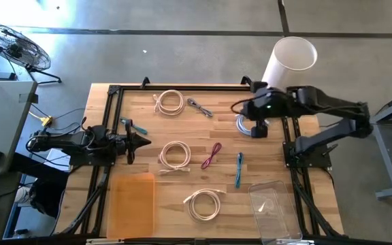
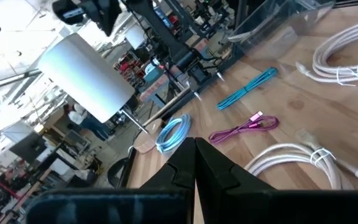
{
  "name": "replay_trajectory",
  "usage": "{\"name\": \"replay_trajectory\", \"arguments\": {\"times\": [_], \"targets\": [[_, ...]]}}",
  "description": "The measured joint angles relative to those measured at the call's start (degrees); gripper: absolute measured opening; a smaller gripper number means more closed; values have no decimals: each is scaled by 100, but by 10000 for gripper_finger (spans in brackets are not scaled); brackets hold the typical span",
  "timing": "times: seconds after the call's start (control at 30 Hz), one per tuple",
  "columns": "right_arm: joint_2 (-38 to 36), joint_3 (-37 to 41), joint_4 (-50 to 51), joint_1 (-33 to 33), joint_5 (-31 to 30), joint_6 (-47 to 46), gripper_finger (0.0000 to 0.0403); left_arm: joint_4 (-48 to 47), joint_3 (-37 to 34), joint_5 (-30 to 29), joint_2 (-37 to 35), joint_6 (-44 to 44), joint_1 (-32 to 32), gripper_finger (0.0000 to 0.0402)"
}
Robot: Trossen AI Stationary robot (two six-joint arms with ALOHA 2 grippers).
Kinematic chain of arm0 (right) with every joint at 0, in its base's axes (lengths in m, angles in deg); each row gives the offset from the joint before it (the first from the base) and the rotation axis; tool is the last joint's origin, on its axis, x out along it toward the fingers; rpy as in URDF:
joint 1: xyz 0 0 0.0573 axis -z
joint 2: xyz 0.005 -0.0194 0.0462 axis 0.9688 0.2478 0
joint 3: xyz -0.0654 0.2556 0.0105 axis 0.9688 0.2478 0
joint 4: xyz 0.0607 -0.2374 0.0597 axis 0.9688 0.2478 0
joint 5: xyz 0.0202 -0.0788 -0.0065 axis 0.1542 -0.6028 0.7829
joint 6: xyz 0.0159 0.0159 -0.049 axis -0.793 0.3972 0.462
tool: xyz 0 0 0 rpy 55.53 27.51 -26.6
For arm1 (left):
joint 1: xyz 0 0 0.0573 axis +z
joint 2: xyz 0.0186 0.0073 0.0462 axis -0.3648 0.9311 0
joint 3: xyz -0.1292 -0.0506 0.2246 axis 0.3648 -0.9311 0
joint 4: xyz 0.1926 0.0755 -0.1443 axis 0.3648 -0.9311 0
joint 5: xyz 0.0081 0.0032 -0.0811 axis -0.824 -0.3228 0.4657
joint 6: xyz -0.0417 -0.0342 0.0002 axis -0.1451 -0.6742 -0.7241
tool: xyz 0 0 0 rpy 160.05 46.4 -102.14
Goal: Pick & Place USB Port
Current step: Put the light blue HDMI cable into the orange bin
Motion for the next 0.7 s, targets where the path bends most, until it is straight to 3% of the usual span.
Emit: {"name": "replay_trajectory", "arguments": {"times": [0.2,0.5,0.7], "targets": [[591,-315,1334,62,-23,-765,0,2,0,-30,0,-4,0,0],[1186,-317,1506,181,696,-1493,0,29,0,-211,2,-105,1,0],[1666,-317,1781,252,660,-1944,6,-12,62,-186,2,-844,2,0]]}}
